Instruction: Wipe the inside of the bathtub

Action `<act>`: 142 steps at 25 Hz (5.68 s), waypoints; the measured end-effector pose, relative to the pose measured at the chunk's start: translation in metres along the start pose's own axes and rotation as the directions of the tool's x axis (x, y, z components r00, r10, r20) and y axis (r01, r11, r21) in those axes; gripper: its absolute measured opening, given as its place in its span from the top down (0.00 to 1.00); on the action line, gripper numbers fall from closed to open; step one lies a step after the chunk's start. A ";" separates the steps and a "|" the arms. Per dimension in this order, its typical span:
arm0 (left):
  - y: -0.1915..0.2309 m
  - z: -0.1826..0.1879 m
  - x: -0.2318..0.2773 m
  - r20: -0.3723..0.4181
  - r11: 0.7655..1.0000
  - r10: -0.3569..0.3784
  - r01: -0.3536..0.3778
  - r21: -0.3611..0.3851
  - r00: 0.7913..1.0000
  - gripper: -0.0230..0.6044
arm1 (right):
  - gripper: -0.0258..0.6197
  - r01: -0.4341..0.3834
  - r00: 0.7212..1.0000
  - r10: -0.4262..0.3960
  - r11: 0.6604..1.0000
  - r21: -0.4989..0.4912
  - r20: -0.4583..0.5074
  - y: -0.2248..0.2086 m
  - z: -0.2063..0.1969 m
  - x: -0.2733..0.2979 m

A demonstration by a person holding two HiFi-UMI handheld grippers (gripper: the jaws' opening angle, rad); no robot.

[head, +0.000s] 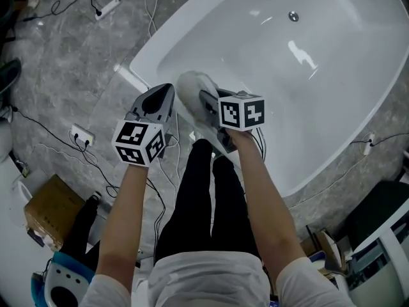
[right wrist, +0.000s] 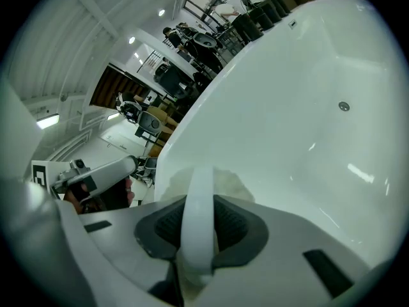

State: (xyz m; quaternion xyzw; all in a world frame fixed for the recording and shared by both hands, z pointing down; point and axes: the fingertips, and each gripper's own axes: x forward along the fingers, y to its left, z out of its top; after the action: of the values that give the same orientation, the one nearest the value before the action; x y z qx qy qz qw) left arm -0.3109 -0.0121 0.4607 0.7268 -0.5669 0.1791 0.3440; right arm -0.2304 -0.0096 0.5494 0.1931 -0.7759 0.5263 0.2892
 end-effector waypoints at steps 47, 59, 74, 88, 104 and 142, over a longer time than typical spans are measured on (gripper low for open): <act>-0.050 0.032 0.118 -0.285 0.933 -0.129 0.213 0.289 0.950 0.94 | 0.82 0.235 0.972 -0.234 0.966 0.112 -0.018 -0.107 -0.001 0.061; -0.093 -0.016 0.167 -0.429 0.878 -0.181 0.342 0.334 0.885 0.94 | 0.82 0.306 0.952 -0.302 0.930 0.201 -0.050 -0.154 -0.054 0.016; -0.160 -0.101 0.194 -0.597 0.788 -0.203 0.492 0.370 0.776 0.94 | 0.82 0.376 0.926 -0.367 0.885 0.274 -0.086 -0.203 -0.120 -0.048; -0.236 -0.162 0.195 -0.675 0.717 -0.246 0.599 0.357 0.696 0.94 | 0.82 0.455 0.890 -0.429 0.833 0.316 -0.152 -0.248 -0.190 -0.117; -0.268 -0.191 0.190 -0.708 0.648 -0.268 0.666 0.369 0.653 0.94 | 0.82 0.538 0.842 -0.478 0.777 0.327 -0.250 -0.268 -0.236 -0.157; -0.213 -0.195 0.245 -0.722 0.588 -0.156 0.650 0.481 0.675 0.94 | 0.82 0.524 0.850 -0.467 0.796 0.304 -0.243 -0.342 -0.226 -0.101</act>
State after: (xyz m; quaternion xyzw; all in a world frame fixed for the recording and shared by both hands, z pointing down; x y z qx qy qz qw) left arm -0.0120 -0.0206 0.6929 0.8156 -0.1149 0.5172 0.2329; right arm 0.1084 0.0726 0.7880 0.3973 -0.5636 0.5779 0.4365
